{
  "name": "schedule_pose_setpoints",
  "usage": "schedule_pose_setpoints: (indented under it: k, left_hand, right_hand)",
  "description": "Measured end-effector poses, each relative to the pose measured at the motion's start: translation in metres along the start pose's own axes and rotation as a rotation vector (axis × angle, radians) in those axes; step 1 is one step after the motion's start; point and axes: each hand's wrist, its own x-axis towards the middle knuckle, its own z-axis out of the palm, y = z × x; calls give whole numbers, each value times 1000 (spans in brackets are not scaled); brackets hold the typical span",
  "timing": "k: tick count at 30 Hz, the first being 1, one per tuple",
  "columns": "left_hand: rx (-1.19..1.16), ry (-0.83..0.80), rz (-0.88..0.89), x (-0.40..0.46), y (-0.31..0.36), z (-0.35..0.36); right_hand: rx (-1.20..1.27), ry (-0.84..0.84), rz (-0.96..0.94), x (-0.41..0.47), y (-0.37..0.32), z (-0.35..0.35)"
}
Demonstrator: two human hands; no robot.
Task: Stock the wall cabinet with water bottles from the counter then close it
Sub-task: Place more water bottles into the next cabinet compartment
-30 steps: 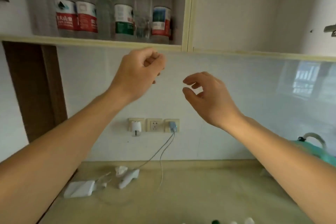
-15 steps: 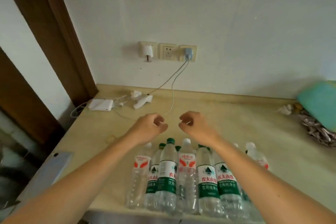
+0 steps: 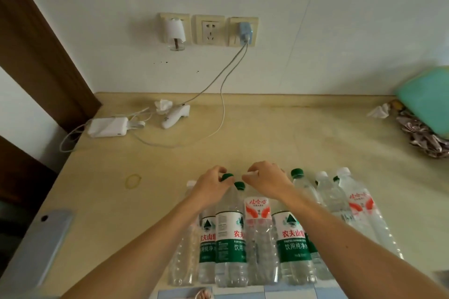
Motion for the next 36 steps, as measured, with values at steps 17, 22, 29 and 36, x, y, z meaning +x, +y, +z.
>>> schedule_pose_setpoints:
  k: [17, 22, 29, 36]
  left_hand:
    - [-560, 58, 99, -19, 43, -29]
    - [-503, 269, 256, -13, 79, -58]
    - [-405, 455, 461, 1, 98, -65]
    - [-199, 484, 453, 22, 90, -44]
  right_hand:
    - [555, -36, -170, -11, 19, -71]
    - [488, 154, -326, -14, -3, -106]
    - [412, 400, -421, 7, -3, -110]
    - [395, 428, -375, 41, 14, -96]
